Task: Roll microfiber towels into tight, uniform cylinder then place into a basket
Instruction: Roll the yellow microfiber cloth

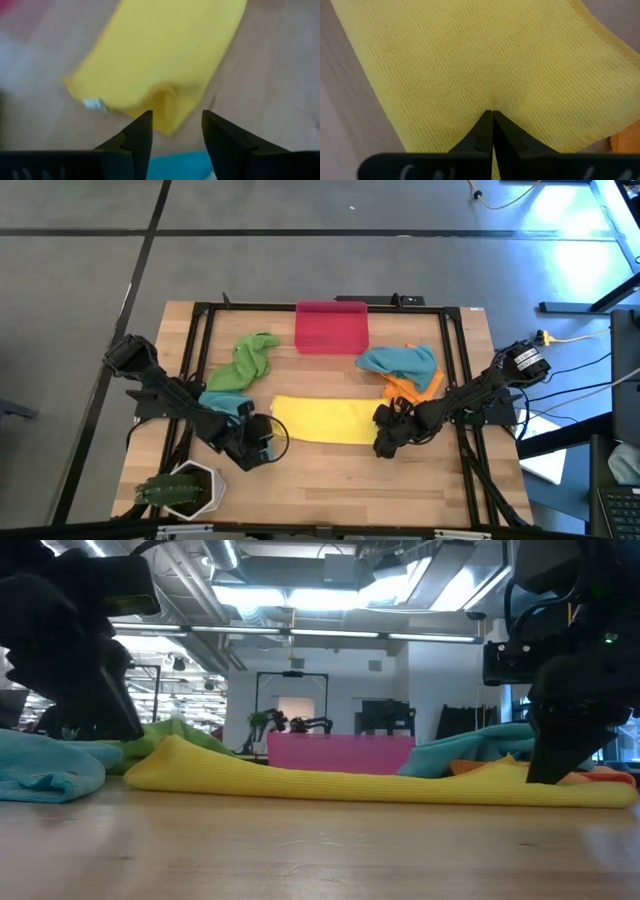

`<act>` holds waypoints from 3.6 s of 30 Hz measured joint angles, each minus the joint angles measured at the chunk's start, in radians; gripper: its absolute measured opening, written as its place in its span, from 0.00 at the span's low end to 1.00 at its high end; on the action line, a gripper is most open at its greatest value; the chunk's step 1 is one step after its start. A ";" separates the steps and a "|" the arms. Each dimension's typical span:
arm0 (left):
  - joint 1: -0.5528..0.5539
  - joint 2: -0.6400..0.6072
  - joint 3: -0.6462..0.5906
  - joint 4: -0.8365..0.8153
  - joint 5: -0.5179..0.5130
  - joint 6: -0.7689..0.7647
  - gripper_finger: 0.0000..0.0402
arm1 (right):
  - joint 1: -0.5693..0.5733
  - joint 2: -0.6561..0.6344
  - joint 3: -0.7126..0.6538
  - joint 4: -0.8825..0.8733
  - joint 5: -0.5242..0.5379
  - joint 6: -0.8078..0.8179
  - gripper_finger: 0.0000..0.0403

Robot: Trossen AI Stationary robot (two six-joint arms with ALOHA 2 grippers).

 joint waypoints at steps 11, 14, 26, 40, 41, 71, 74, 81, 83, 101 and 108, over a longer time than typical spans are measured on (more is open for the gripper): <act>-0.028 -0.092 -0.161 0.267 -0.065 0.093 0.48 | 0.000 0.000 0.000 0.001 0.002 -0.002 0.03; -0.027 -0.109 -0.237 0.388 -0.058 0.070 0.48 | 0.000 0.000 0.000 0.003 0.003 -0.004 0.03; 0.037 -0.065 -0.279 0.485 0.015 0.045 0.47 | 0.000 0.000 0.000 0.007 0.003 0.000 0.03; 0.047 -0.024 -0.279 0.498 0.089 -0.028 0.47 | 0.000 0.000 0.000 0.008 0.003 -0.002 0.03; 0.048 -0.024 -0.279 0.498 0.089 -0.029 0.47 | 0.000 0.000 0.000 0.008 0.003 -0.003 0.03; 0.028 -0.024 -0.279 0.497 0.172 -0.008 0.00 | -0.001 0.000 0.000 0.011 0.003 0.000 0.03; 0.012 -0.024 -0.278 0.484 0.182 -0.027 0.00 | -0.001 0.000 0.000 0.011 0.003 0.001 0.03; 0.004 -0.024 -0.277 0.485 0.237 -0.034 0.00 | 0.000 0.000 0.000 0.010 0.003 0.002 0.03; 0.003 -0.025 -0.276 0.489 0.269 -0.034 0.00 | -0.001 0.000 0.000 0.010 0.003 0.003 0.03; 0.003 -0.067 -0.280 0.473 0.447 -0.012 0.05 | -0.001 0.000 0.001 0.011 -0.001 0.003 0.03; 0.002 -0.186 -0.281 0.460 0.394 0.075 0.12 | -0.003 -0.001 0.001 0.003 -0.014 0.003 0.03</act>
